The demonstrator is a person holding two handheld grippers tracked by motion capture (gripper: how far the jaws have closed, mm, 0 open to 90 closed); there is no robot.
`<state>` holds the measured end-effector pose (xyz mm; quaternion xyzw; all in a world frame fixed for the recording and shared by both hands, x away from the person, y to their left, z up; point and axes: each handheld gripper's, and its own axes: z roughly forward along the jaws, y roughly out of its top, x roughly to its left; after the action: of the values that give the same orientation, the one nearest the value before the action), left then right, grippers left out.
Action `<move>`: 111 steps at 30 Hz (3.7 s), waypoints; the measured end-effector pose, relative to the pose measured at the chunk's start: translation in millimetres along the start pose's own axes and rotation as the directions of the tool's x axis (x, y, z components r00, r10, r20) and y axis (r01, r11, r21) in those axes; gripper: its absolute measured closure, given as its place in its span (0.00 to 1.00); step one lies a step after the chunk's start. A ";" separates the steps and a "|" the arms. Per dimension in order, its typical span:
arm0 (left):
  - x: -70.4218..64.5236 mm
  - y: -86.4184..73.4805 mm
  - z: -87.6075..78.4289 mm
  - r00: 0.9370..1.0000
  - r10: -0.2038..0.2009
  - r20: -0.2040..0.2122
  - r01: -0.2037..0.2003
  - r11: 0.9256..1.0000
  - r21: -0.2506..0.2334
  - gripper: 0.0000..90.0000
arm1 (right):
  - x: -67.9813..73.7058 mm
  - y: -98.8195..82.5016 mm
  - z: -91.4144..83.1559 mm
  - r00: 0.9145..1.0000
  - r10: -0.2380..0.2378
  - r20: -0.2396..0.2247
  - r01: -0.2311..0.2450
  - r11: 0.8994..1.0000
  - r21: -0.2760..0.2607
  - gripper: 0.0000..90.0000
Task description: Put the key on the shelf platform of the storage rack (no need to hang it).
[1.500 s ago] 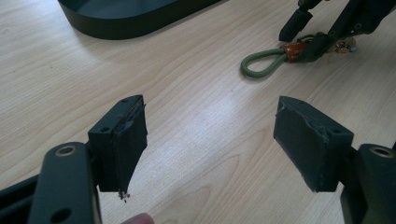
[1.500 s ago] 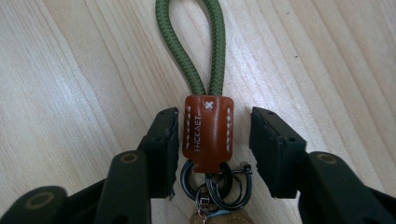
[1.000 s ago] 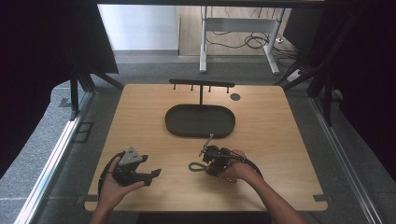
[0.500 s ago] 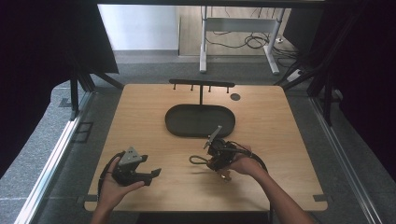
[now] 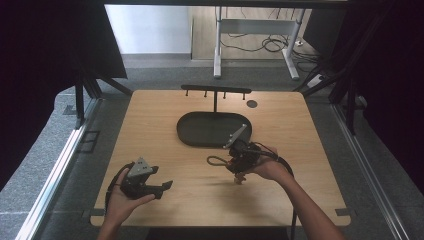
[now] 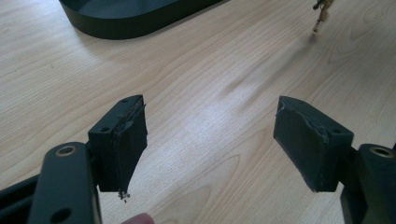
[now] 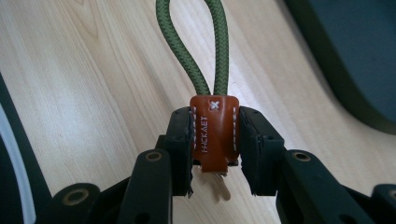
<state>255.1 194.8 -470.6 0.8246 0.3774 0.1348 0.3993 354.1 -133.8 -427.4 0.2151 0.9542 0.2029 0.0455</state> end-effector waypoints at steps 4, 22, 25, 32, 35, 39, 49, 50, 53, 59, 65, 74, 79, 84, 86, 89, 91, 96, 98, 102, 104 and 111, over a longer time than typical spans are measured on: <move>1.1 -0.1 -1.0 1.000 0.001 0.000 -0.001 1.000 -0.001 0.29 | -4.2 3.4 -7.5 1.000 0.010 0.015 -0.010 1.000 -0.007 0.74; 1.7 -0.1 -1.9 1.000 0.000 0.000 0.000 1.000 -0.001 0.29 | -19.8 22.2 -19.7 0.999 0.003 0.038 -0.003 1.000 -0.006 0.74; 2.1 -0.3 -1.7 1.000 0.000 -0.001 0.000 1.000 -0.001 0.29 | -20.2 24.7 -20.6 0.999 0.002 0.038 -0.001 1.000 -0.004 0.74; 1.4 0.0 -1.7 1.000 0.001 0.000 -0.001 1.000 -0.001 0.29 | -26.6 30.3 -24.8 0.999 0.004 0.042 -0.004 1.000 0.000 0.74; 1.6 0.0 -1.6 1.000 0.001 -0.001 -0.001 1.000 0.000 0.29 | -29.5 31.5 -25.6 0.999 0.002 0.043 -0.002 1.000 0.000 0.74; 2.2 -0.1 -2.0 1.000 0.001 -0.001 -0.001 1.000 -0.002 0.29 | -35.0 34.3 -26.4 0.999 0.012 0.048 -0.012 1.000 0.003 0.74; 3.1 -0.3 -2.7 1.000 -0.002 -0.001 0.002 1.000 -0.003 0.29 | -49.8 39.7 -27.2 0.998 0.036 0.060 -0.036 0.999 0.007 0.74; 3.0 -0.4 -2.4 1.000 -0.002 0.000 0.002 1.000 -0.002 0.29 | -51.1 40.1 -27.4 0.998 0.034 0.061 -0.034 0.999 0.005 0.74; 2.5 -0.1 -2.2 1.000 0.001 0.001 -0.001 1.000 -0.001 0.29 | -55.4 42.7 -28.0 0.997 0.034 0.064 -0.034 0.999 0.000 0.74; 2.8 -0.2 -2.3 1.000 0.000 0.001 0.000 1.000 -0.002 0.29 | -62.7 43.6 -28.8 0.996 0.048 0.072 -0.048 0.999 -0.004 0.74; 2.7 0.0 -2.0 1.000 0.005 0.000 -0.005 1.000 0.002 0.29 | -73.3 45.1 -29.9 0.997 0.046 0.063 -0.046 0.999 -0.007 0.74; 3.3 -0.1 -3.3 1.000 0.000 0.001 0.000 1.000 -0.007 0.29 | -85.7 49.7 -29.3 0.995 0.068 0.066 -0.068 0.998 -0.006 0.74; 3.0 -0.1 -3.0 1.000 -0.002 0.003 0.002 1.000 -0.010 0.29 | -90.6 56.7 -26.3 0.994 0.086 0.071 -0.085 0.996 -0.007 0.74; 3.4 -0.2 -3.5 1.000 0.000 0.001 0.000 1.000 -0.008 0.29 | -92.8 63.0 -25.3 0.994 0.081 0.074 -0.081 0.997 -0.006 0.74; 4.0 -0.3 -4.2 1.000 -0.003 0.001 0.003 1.000 -0.009 0.29 | -94.0 65.6 -25.0 0.994 0.080 0.072 -0.080 0.997 -0.006 0.74; 4.8 -0.3 -5.7 1.000 -0.004 -0.001 0.004 1.000 -0.011 0.29 | -95.6 68.3 -23.7 0.994 0.077 0.079 -0.077 0.997 0.003 0.74; 5.0 -0.3 -6.0 1.000 -0.004 -0.001 0.004 1.000 -0.012 0.29 | -97.3 69.5 -22.6 0.994 0.071 0.080 -0.072 0.997 0.004 0.74; 4.3 0.0 -4.6 1.000 -0.002 0.001 0.002 1.000 -0.009 0.29 | -101.5 71.5 -19.5 0.993 0.084 0.089 -0.084 0.996 0.000 0.74; 3.9 -0.1 -3.6 1.000 -0.001 0.003 0.001 1.000 -0.007 0.29 | -103.3 71.8 -18.2 0.992 0.084 0.092 -0.084 0.996 -0.002 0.74; 3.3 0.1 -3.2 1.000 0.001 0.004 -0.001 1.000 -0.007 0.29 | -105.7 74.0 -17.1 0.992 0.088 0.091 -0.089 0.996 0.003 0.74; 2.8 0.5 -3.7 1.000 0.000 0.005 0.000 1.000 -0.010 0.29 | -106.4 75.6 -16.7 0.992 0.088 0.089 -0.088 0.996 -0.001 0.74; 2.8 0.5 -3.4 1.000 0.001 0.007 -0.001 1.000 -0.008 0.29 | -113.6 79.0 -9.9 0.991 0.098 0.091 -0.098 0.995 -0.003 0.74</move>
<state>255.5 198.6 -468.2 0.8237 0.3750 0.1334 0.4038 486.0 -121.0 -386.2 0.2707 0.9396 0.1941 0.0789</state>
